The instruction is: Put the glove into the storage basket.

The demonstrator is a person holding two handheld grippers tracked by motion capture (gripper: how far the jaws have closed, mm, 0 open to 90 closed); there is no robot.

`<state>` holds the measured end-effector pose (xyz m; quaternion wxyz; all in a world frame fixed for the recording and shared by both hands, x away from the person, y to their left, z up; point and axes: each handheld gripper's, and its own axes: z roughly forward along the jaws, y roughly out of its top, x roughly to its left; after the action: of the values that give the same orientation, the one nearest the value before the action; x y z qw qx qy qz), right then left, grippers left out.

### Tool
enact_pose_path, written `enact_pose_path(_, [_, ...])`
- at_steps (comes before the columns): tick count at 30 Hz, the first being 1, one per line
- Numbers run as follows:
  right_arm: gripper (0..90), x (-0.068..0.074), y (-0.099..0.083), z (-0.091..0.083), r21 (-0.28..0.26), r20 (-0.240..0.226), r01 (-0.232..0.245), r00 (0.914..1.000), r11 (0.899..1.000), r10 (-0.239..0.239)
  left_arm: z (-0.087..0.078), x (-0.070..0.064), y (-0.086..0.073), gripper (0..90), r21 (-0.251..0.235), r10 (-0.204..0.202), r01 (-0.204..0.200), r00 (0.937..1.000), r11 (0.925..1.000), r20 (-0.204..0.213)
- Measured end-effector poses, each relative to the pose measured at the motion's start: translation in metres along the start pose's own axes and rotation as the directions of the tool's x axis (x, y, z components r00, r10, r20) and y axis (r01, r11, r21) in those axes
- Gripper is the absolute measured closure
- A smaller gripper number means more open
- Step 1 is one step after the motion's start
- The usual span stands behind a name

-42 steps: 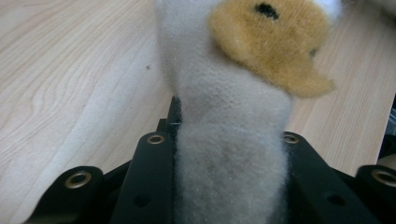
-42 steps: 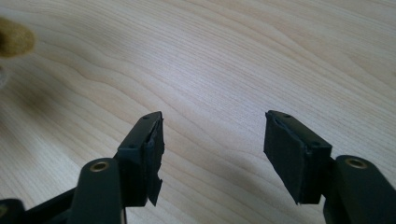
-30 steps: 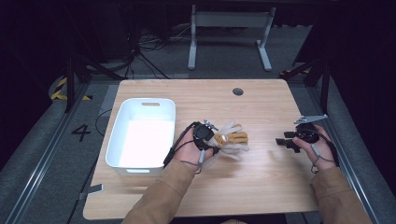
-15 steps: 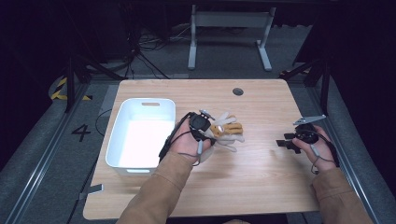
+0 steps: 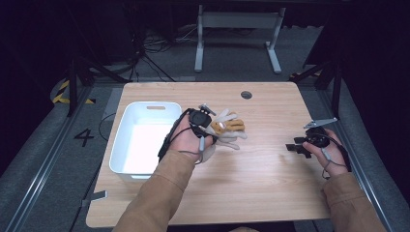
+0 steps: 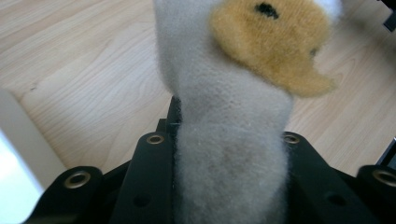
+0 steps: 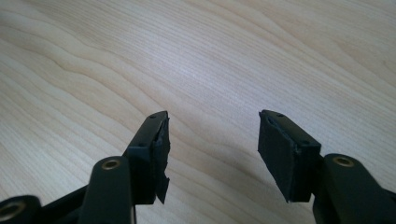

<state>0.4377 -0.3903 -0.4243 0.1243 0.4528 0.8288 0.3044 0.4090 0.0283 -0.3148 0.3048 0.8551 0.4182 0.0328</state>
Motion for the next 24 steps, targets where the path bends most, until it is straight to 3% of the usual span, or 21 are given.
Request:
enact_pose_path(1, [44.2, 0.000, 0.002, 0.001, -0.001, -0.001, 0.003, 1.0000, 1.000, -0.003, 0.000, 0.000, 0.000, 70.7, 0.000, 0.000, 0.000, 1.0000, 1.0000, 0.000])
enact_pose_path(2, [44.2, 0.000, 0.003, 0.002, -0.001, -0.002, 0.000, 1.0000, 1.000, 0.000, -0.004, 0.004, 0.002, 70.7, 0.005, -0.030, 0.030, 0.9995, 0.9995, -0.010])
enact_pose_path(4, [44.2, 0.000, 0.005, 0.003, 0.001, -0.010, 0.004, 0.9999, 1.000, -0.004, -0.005, 0.006, 0.003, 70.7, 0.007, -0.053, 0.053, 0.9983, 0.9985, -0.023])
enact_pose_path(5, [44.2, 0.001, 0.006, 0.005, 0.000, -0.014, 0.007, 0.9999, 1.000, -0.007, -0.007, 0.009, 0.005, 70.7, 0.019, -0.091, 0.092, 0.9949, 0.9956, -0.045])
enact_pose_path(7, [44.2, 0.001, 0.009, 0.007, 0.001, -0.024, 0.008, 0.9997, 1.000, -0.008, -0.009, 0.012, 0.007, 70.7, 0.018, -0.129, 0.131, 0.9901, 0.9913, -0.054])
enact_pose_path(8, [44.2, 0.002, 0.011, 0.007, -0.001, -0.027, 0.015, 0.9995, 1.000, -0.015, -0.010, 0.016, 0.010, 70.7, 0.014, -0.163, 0.164, 0.9846, 0.9864, -0.063])
enact_pose_path(13, [44.2, 0.001, 0.013, 0.005, -0.015, -0.034, 0.014, 0.9993, 1.000, -0.015, -0.012, 0.023, 0.017, 70.7, 0.027, -0.189, 0.192, 0.9771, 0.9810, -0.098])
enact_pose_path(14, [44.1, 0.001, 0.012, 0.003, -0.019, -0.034, 0.010, 0.9994, 1.000, -0.010, -0.013, 0.025, 0.020, 70.7, 0.044, -0.209, 0.216, 0.9705, 0.9755, -0.120])
enact_pose_path(15, [44.1, 0.001, 0.012, 0.003, -0.019, -0.034, 0.010, 0.9994, 1.000, -0.010, -0.013, 0.025, 0.020, 70.6, 0.044, -0.209, 0.216, 0.9705, 0.9755, -0.120])
enact_pose_path(16, [44.0, 0.001, 0.011, 0.000, -0.022, -0.017, 0.011, 0.9998, 1.000, -0.011, -0.015, 0.028, 0.022, 70.6, 0.051, -0.243, 0.251, 0.9612, 0.9667, -0.131])
enact_pose_path(17, [44.0, 0.001, 0.011, 0.000, -0.022, -0.017, 0.011, 0.9998, 1.000, -0.011, -0.015, 0.028, 0.022, 70.5, 0.051, -0.243, 0.251, 0.9612, 0.9667, -0.131])
enact_pose_path(18, [43.8, 0.000, 0.009, -0.002, -0.027, -0.021, 0.006, 0.9998, 1.000, -0.007, -0.016, 0.030, 0.023, 70.6, 0.055, -0.268, 0.279, 0.9524, 0.9589, -0.144])
enact_pose_path(19, [43.8, 0.000, 0.009, -0.002, -0.027, -0.021, 0.006, 0.9998, 1.000, -0.007, -0.016, 0.030, 0.023, 70.6, 0.055, -0.268, 0.279, 0.9524, 0.9589, -0.144])
enact_pose_path(20, [43.6, 0.000, 0.008, -0.005, -0.028, -0.020, 0.004, 0.9998, 1.000, -0.005, -0.017, 0.031, 0.025, 70.6, 0.063, -0.278, 0.291, 0.9468, 0.9546, -0.161])
enact_pose_path(21, [43.6, 0.000, 0.008, -0.005, -0.028, -0.020, 0.004, 0.9998, 1.000, -0.005, -0.017, 0.031, 0.025, 70.6, 0.063, -0.278, 0.291, 0.9468, 0.9546, -0.161])
enact_pose_path(22, [43.6, -0.001, 0.007, -0.007, -0.037, -0.017, 0.003, 0.9998, 0.999, -0.004, -0.019, 0.033, 0.028, 70.7, 0.066, -0.292, 0.307, 0.9411, 0.9494, -0.170])
enact_pose_path(24, [43.5, -0.002, 0.006, -0.009, -0.044, -0.019, -0.004, 0.9998, 0.999, 0.003, -0.020, 0.035, 0.031, 70.7, 0.075, -0.299, 0.315, 0.9377, 0.9460, -0.177])
